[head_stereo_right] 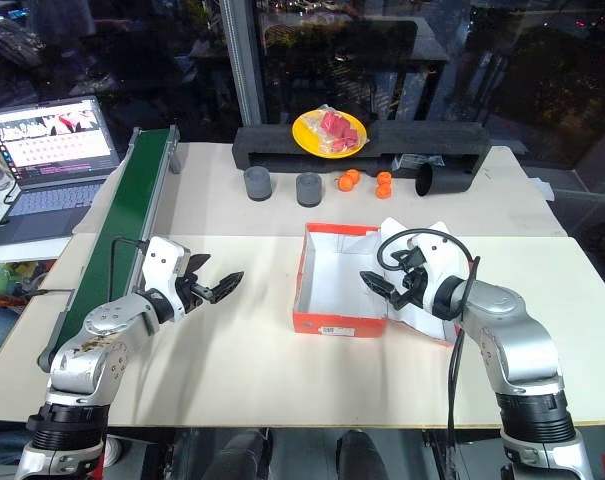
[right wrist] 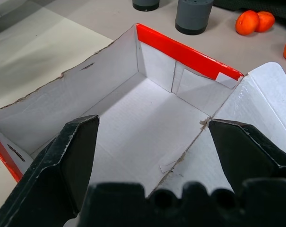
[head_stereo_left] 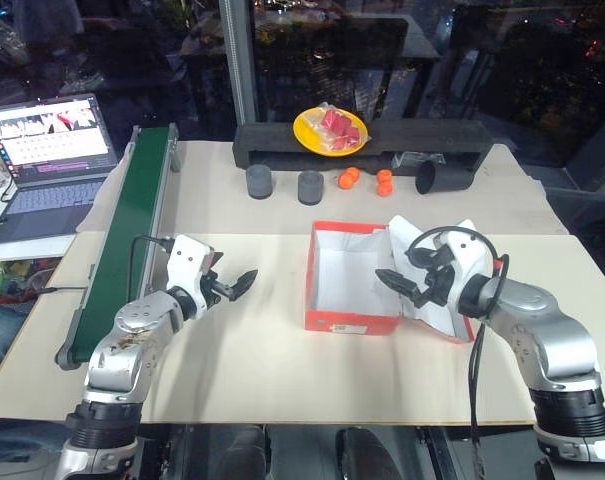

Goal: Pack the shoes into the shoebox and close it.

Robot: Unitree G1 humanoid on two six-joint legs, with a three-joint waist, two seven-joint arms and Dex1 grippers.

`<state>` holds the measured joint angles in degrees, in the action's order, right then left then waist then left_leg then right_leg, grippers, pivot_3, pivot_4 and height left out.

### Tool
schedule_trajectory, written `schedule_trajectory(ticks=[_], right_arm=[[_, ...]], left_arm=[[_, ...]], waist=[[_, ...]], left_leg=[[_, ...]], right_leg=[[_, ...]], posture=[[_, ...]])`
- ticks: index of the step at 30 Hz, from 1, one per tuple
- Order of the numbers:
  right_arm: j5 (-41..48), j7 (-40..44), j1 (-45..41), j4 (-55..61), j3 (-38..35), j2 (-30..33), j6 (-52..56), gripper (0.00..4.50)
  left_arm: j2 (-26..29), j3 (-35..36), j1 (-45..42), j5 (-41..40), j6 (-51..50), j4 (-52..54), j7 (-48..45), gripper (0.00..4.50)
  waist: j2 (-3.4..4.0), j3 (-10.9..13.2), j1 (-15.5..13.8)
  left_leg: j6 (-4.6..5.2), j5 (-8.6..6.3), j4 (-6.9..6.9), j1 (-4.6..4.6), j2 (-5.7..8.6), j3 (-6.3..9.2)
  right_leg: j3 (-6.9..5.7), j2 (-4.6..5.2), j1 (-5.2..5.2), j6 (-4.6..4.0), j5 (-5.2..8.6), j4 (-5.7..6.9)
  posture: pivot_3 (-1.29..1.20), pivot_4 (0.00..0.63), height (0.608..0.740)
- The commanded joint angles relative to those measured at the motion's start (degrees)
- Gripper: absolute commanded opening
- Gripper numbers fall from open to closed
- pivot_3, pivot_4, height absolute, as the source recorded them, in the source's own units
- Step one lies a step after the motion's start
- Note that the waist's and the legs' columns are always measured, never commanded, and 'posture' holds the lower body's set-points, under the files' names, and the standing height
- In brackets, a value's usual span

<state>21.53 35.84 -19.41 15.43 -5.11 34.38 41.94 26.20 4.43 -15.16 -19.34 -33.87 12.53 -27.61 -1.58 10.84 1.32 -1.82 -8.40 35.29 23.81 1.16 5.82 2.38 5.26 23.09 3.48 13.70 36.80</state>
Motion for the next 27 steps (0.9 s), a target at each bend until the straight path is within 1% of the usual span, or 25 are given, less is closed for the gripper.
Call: schedule_trajectory(ticks=[1,8,13,16,20,25,27], right_arm=[[0.09,-0.42,0.44,1.34,-0.75,0.14,-1.1,4.42],[-0.62,-0.43,0.37,0.36,0.03,0.3,-1.91,4.42],[-3.27,0.79,-4.21,-4.62,3.61,-0.44,-5.99,4.42],[-3.75,1.43,-7.59,-7.41,5.01,-1.7,-7.58,4.42],[-6.09,2.16,-12.55,-12.73,8.05,-4.16,-10.89,4.42],[-5.56,3.82,-16.35,-15.8,9.93,-8.02,-11.89,4.42],[-4.57,4.56,-17.8,-15.91,10.33,-9.73,-11.29,4.42]], left_arm=[[-0.45,1.07,-0.93,-1.2,1.18,0.87,-0.61,4.5],[-1.35,2.99,-2.29,-3.84,-0.57,1.68,-0.7,4.5],[-0.34,5.56,-1.85,-1.84,-0.24,0.03,2.78,4.5],[-0.23,7.38,-1.39,-1.21,0.32,0.01,4.56,4.5],[-1.41,10.07,-0.08,0.66,0.28,1.11,9.64,4.5],[-2.8,13.87,2.15,2.34,-0.21,2.7,15.92,4.5],[-3.43,15.97,2.93,2.7,0.03,2.79,18.4,4.5]], waist=[[0.0,0.0,-0.06],[0.0,0.0,-0.4],[0.0,0.0,0.19],[0.0,0.0,0.42],[0.0,0.0,0.56],[-0.01,0.0,0.52],[-0.01,0.0,0.57]], left_leg=[[0.0,0.0,0.0,0.0,0.0,0.0],[0.0,0.0,0.0,0.01,0.0,-0.01],[0.0,0.0,0.0,-0.01,-0.03,-0.04],[0.0,0.0,-0.01,-0.03,-0.05,-0.04],[0.0,0.0,-0.04,-0.01,-0.04,-0.04],[0.0,0.0,-0.09,0.01,-0.03,-0.02],[-0.01,0.0,-0.1,0.0,-0.02,-0.03]], right_leg=[[0.0,0.0,0.0,0.0,0.0,0.0],[0.0,0.0,0.0,0.0,0.0,-0.03],[0.01,-0.02,0.0,0.0,-0.01,-0.02],[0.01,-0.04,0.01,0.0,-0.01,-0.01],[0.01,-0.03,0.02,-0.01,-0.01,-0.06],[0.0,-0.02,0.04,-0.13,-0.09,-0.06],[0.0,-0.01,0.04,-0.34,-0.21,-0.06]], posture=[[0.0,0.15,0.74],[0.0,0.15,0.74],[0.0,0.15,0.74],[0.0,0.15,0.74],[0.0,0.15,0.74],[0.0,0.15,0.74],[0.0,0.15,0.74]])
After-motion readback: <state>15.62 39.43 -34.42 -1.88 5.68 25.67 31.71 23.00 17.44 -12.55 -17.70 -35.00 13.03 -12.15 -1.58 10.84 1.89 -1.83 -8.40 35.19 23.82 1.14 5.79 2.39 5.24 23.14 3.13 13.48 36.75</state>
